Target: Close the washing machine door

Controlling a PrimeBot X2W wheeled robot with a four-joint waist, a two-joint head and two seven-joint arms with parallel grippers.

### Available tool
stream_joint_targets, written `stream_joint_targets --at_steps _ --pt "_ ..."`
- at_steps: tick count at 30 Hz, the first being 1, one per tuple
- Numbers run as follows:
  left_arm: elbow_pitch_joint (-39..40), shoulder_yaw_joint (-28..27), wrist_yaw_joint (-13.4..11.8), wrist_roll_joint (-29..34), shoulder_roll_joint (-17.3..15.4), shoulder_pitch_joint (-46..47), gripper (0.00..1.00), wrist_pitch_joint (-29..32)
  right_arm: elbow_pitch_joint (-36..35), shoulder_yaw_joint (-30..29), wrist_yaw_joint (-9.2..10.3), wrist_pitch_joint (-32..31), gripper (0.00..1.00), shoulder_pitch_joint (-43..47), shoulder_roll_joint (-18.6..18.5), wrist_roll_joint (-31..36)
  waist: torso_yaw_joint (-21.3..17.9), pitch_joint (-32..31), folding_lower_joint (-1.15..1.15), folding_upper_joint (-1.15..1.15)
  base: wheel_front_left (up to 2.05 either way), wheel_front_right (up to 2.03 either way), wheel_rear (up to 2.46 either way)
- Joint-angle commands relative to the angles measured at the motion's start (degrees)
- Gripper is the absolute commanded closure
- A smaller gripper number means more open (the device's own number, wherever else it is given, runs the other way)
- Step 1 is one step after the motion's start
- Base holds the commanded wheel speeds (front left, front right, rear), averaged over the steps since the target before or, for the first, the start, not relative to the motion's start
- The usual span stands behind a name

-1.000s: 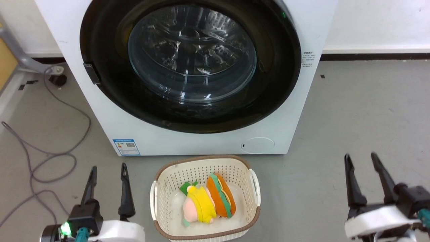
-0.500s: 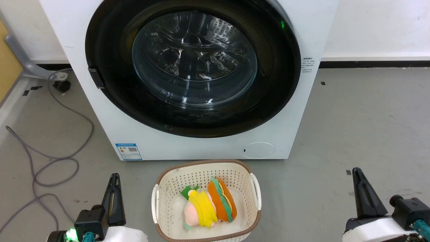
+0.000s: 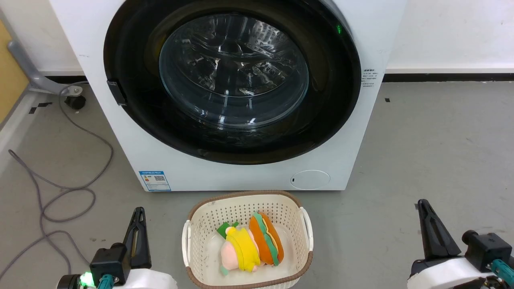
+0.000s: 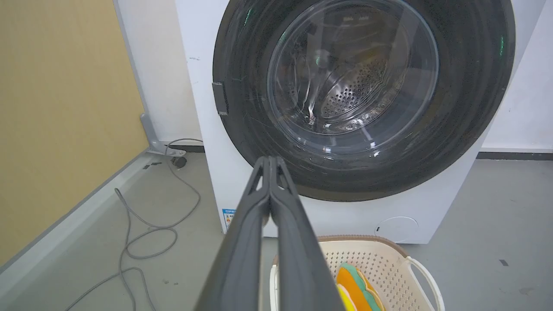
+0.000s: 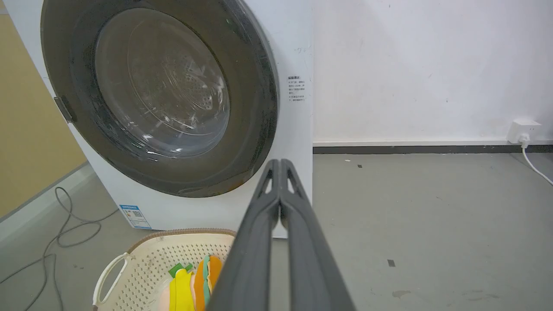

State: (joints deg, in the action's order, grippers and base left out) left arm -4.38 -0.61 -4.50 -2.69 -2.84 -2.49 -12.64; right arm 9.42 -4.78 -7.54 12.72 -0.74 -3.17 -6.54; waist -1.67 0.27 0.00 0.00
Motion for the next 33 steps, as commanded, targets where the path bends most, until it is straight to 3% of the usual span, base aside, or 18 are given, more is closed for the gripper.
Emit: stream_joint_targets --at_steps 1,33 --pt "0.3 0.1 0.2 0.4 0.0 0.4 1.00 0.2 -0.5 0.2 0.01 -0.2 1.00 0.1 0.0 0.6 0.0 0.0 0.00 0.00 0.00 0.00 0.00" --pt "1.5 0.2 1.5 1.1 0.0 1.0 1.00 4.0 -3.2 1.6 0.02 -4.0 1.00 0.3 0.1 2.4 0.5 -0.1 0.00 0.00 0.00 0.00 0.00"
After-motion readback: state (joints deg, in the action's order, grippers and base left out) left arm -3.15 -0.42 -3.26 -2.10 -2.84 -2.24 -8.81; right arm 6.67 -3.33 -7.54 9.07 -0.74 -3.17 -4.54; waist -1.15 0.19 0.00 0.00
